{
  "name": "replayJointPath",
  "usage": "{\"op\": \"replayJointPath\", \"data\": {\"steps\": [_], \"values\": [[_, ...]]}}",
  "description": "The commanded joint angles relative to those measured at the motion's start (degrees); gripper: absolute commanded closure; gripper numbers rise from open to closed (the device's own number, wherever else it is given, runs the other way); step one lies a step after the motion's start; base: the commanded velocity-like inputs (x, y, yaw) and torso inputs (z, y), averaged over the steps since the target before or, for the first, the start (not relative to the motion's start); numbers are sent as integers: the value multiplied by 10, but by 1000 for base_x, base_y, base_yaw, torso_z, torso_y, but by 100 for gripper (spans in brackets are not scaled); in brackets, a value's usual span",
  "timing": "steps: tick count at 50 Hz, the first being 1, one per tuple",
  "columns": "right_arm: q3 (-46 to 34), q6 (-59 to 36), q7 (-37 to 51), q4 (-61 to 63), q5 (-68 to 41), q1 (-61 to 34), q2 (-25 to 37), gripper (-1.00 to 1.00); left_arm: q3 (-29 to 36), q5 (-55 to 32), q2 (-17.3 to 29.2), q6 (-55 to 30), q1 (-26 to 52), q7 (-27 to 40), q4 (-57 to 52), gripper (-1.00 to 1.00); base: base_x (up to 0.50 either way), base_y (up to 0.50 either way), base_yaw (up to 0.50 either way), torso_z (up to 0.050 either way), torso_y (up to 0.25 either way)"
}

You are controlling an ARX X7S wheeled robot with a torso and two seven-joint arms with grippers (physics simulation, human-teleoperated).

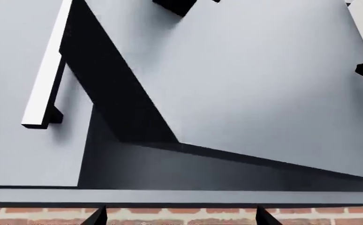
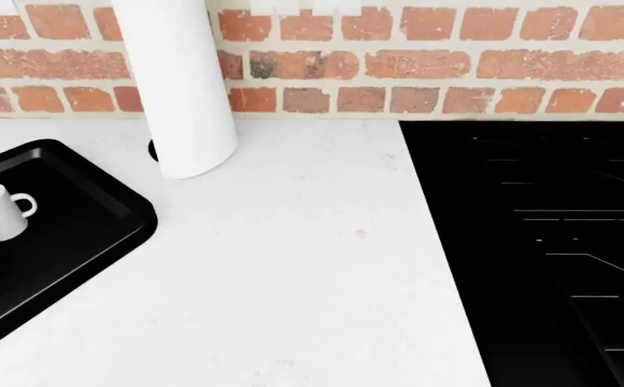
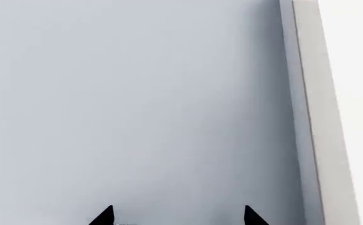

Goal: Pick the kettle from the counter and place it on the tray. Then pick the mug from the cabinet and place it on the tray. Then close the cabinet doors.

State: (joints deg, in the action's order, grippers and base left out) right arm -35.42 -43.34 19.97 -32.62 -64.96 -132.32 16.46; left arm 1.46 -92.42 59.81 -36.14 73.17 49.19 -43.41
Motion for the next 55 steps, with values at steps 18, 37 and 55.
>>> {"op": "replayJointPath", "data": {"steps": [18, 37, 55], "values": [[-180, 0, -37, -65, 72, 70, -57, -100, -15, 12, 3, 8, -33, -11, 0, -100, 4, 1, 2, 0, 0], [-369, -11, -9, -49, 247, 79, -80, -100, -29, 18, 5, 15, -59, -16, -2, -100, 5, 1, 2, 0, 0], [-529, -29, 12, -169, 394, 86, -141, -100, -39, 20, 7, 20, -74, -20, 0, -100, 3, 0, 0, 0, 0]]}}
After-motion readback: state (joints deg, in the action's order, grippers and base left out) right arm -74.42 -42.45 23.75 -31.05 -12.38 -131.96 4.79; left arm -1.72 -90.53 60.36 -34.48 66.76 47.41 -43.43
